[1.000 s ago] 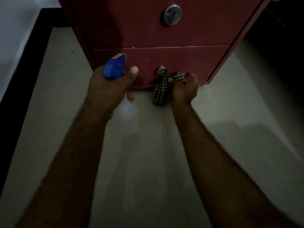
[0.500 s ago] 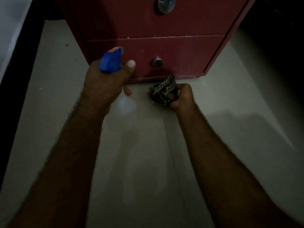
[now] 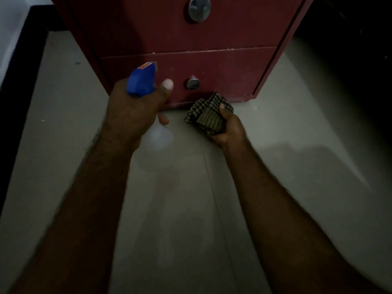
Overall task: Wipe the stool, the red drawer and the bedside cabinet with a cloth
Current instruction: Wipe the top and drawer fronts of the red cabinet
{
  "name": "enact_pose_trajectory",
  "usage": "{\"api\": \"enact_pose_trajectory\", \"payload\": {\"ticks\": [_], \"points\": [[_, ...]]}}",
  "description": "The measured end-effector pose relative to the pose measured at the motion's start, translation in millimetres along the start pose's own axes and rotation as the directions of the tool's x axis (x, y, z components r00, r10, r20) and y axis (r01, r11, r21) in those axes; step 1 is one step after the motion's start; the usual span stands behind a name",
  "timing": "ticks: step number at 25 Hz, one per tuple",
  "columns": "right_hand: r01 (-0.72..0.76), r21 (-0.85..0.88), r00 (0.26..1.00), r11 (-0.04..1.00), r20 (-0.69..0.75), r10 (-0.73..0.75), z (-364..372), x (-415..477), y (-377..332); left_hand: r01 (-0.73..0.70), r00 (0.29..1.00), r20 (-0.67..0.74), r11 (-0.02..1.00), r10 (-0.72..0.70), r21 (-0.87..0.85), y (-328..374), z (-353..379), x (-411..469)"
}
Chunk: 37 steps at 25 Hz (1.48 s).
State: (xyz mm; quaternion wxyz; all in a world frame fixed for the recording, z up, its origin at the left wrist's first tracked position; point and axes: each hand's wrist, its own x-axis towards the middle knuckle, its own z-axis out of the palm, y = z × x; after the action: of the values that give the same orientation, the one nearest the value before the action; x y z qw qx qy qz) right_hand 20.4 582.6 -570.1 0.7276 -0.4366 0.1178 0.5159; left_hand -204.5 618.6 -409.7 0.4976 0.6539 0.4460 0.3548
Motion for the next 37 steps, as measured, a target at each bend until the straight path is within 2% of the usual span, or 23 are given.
{"api": "enact_pose_trajectory", "payload": {"ticks": [4,7,13,16,20,22,25,28,30,34,37], "points": [[0.114,-0.128,0.975,0.985,-0.177,-0.136,-22,51,-4,0.01,1.0,0.001,1.0,-0.01,0.007,0,1,-1],[0.23,-0.209,0.915,0.951,-0.285,-0.284,-1,0,-23,0.026,1.0,-0.006,1.0,-0.026,0.012,-1,2,1],[0.348,-0.176,0.849,0.921,-0.358,-0.389,2,-11,-38,0.003,1.0,0.002,1.0,-0.003,-0.03,-1,-3,1],[0.371,-0.364,0.749,0.854,-0.426,-0.507,-9,-5,-44,-0.01,1.0,0.003,1.0,0.01,-0.018,-1,-6,-1],[0.406,-0.691,0.637,0.598,-0.255,-0.727,-15,3,-60,-0.003,1.0,-0.019,1.0,0.003,-0.029,-1,-11,0],[0.358,-0.806,0.562,0.472,-0.218,-0.798,-14,9,-66,-0.004,1.0,-0.018,1.0,0.004,-0.013,-2,-11,0],[0.354,-0.837,0.551,0.418,-0.175,-0.816,-3,16,-57,0.009,1.0,-0.019,1.0,-0.01,-0.025,-6,-12,-2],[0.493,-0.798,0.494,0.345,-0.069,-0.867,8,17,-35,0.028,0.999,-0.03,0.999,-0.028,-0.02,-10,-16,-2],[0.55,-0.766,0.448,0.333,-0.066,-0.892,11,18,-21,0.041,0.999,-0.034,0.999,-0.041,-0.01,-13,-20,-2],[0.548,-0.746,0.443,0.378,-0.125,-0.888,18,21,-3,0.053,0.998,-0.044,0.998,-0.055,-0.03,-20,-27,-5],[0.523,-0.71,0.518,0.472,-0.175,-0.837,33,22,13,0.066,0.996,-0.057,0.997,-0.069,-0.048,-26,-32,-4]]}}
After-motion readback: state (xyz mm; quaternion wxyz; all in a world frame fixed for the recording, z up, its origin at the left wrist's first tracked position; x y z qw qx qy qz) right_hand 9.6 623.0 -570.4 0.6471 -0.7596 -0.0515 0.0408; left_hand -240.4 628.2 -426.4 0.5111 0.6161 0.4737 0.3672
